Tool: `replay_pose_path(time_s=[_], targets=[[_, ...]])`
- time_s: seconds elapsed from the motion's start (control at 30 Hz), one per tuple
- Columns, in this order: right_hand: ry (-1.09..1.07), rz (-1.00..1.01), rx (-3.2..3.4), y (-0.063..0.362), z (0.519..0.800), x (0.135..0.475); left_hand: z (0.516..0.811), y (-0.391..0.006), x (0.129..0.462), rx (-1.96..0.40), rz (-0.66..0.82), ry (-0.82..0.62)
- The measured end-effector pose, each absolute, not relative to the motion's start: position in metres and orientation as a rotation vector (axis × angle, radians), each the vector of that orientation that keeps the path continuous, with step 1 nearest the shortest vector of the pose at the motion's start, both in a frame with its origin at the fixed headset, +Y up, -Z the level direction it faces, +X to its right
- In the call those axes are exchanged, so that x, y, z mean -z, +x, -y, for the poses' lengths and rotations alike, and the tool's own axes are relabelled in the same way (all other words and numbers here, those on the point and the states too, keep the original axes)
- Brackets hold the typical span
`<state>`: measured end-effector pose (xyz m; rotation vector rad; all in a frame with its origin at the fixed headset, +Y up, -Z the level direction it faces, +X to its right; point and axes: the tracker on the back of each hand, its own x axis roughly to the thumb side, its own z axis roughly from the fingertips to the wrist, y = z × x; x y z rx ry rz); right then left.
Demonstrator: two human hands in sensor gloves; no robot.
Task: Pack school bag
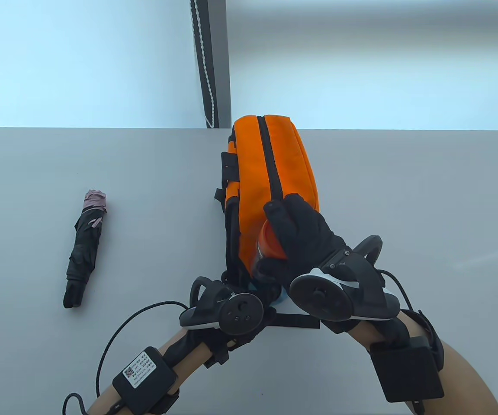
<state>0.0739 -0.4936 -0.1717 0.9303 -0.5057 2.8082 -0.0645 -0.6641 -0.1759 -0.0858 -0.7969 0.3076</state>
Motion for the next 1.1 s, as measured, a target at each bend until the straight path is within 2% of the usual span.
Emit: replay_pose_path(time_s=[0.13,0.23,0.3,0.4,0.5,0.57,0.6,0.63,0.7,0.77,0.8,0.93,1.0,1.07,1.1], targets=[[0.873,0.546,-2.8,0.071,0.502,0.174,0.664,-0.07,0.18,-0.368,0.806,-0.058],[0.835,0.507,-2.845,0.069,0.505,0.177,0.665,-0.079,0.184,-0.459,0.793,-0.167],[0.834,0.606,-2.825,0.068,0.508,0.175,0.665,-0.083,0.184,-0.47,0.8,-0.193],[0.809,0.68,-2.807,0.069,0.511,0.175,0.654,-0.094,0.182,-0.455,0.842,-0.078],[0.835,0.762,-2.826,0.067,0.521,0.172,0.64,-0.11,0.185,-0.607,0.854,-0.111],[0.908,0.626,-2.953,0.061,0.534,0.175,0.631,-0.123,0.188,-0.589,0.823,-0.086],[0.912,0.618,-2.961,0.06,0.542,0.173,0.628,-0.13,0.191,-0.569,0.798,-0.064],[0.937,0.694,-2.983,0.059,0.541,0.173,0.626,-0.135,0.192,-0.564,0.783,-0.062],[0.964,0.517,-3.042,0.057,0.544,0.177,0.623,-0.144,0.195,-0.574,0.75,-0.049],[0.979,0.441,-3.037,0.055,0.548,0.183,0.623,-0.152,0.198,-0.603,0.704,-0.022],[0.949,0.308,-3.103,0.053,0.55,0.186,0.623,-0.153,0.199,-0.607,0.696,-0.03],[0.909,0.075,-3.093,0.049,0.548,0.192,0.627,-0.155,0.2,-0.59,0.669,-0.009],[0.937,0.138,-3.085,0.048,0.547,0.192,0.63,-0.155,0.202,-0.609,0.661,-0.025],[0.945,0.087,-3.0,0.047,0.549,0.19,0.631,-0.156,0.202,-0.607,0.65,-0.025],[0.949,0.15,-3.027,0.045,0.55,0.186,0.63,-0.157,0.202,-0.595,0.644,-0.018]])
